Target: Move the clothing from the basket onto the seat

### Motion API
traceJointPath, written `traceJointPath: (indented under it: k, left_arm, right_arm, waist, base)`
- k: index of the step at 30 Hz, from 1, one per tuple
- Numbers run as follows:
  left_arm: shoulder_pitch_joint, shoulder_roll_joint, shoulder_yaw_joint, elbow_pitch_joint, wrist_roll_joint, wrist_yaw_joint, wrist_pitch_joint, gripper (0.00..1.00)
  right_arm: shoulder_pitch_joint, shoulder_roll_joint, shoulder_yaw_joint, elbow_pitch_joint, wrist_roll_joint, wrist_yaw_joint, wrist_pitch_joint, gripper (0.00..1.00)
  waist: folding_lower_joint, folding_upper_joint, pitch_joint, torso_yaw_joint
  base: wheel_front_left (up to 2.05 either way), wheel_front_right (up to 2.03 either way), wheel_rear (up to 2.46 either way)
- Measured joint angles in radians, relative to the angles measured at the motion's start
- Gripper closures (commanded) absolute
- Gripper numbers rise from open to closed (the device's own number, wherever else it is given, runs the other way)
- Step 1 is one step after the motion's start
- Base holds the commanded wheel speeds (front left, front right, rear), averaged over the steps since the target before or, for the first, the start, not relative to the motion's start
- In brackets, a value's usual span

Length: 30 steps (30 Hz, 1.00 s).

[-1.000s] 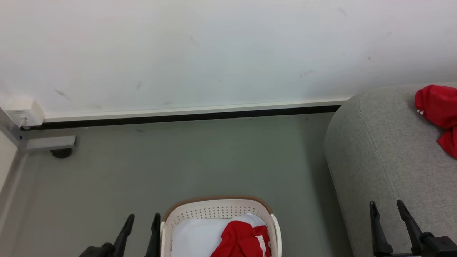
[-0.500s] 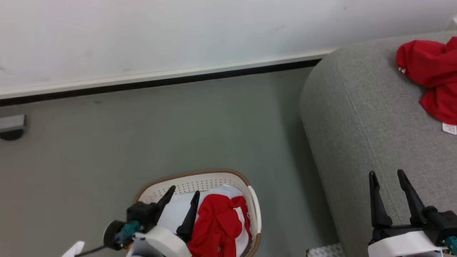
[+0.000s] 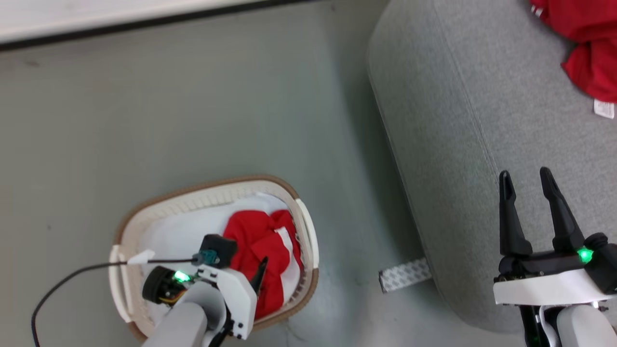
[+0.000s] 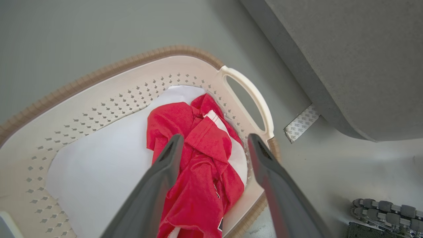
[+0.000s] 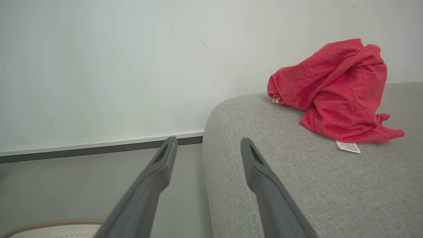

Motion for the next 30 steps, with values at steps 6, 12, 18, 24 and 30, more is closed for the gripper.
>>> traceJointPath:
  k: [6,12,18,24,30]
  left_arm:
    - [-0.077,0.013,-0.036,0.106,0.004,0.000,0.046,0.00]
    - [-0.132,0.028,-0.048,0.193,0.007,0.000,0.074,0.00]
    - [-0.184,0.052,-0.061,0.256,0.020,0.004,0.081,0.00]
    - [-0.228,0.062,-0.071,0.306,0.024,0.006,0.085,0.26]
    - [-0.239,0.044,-0.068,0.338,0.003,0.006,0.041,1.00]
  right_arm:
    - [-0.038,0.000,0.006,-0.035,0.021,0.000,0.000,0.00]
    - [-0.065,0.000,0.011,-0.051,0.030,0.000,0.000,0.00]
    - [-0.085,0.000,0.022,-0.068,0.041,0.000,0.000,0.00]
    - [-0.096,0.000,0.034,-0.081,0.057,0.000,0.000,0.00]
    - [-0.097,0.000,0.030,-0.074,0.061,0.000,0.000,0.00]
  waist:
    - [0.0000,0.0000,0.115,-0.036]
    - [0.0000,0.0000,0.203,-0.061]
    - [-0.0001,0.0000,0.266,-0.076]
    - [0.0000,0.0000,0.321,-0.089]
    - [-0.0001,0.0000,0.317,-0.090]
  base:
    - [0.00,0.00,0.00]
    - [0.00,0.00,0.00]
    - [0.00,0.00,0.00]
    - [0.00,0.00,0.00]
    - [0.00,0.00,0.00]
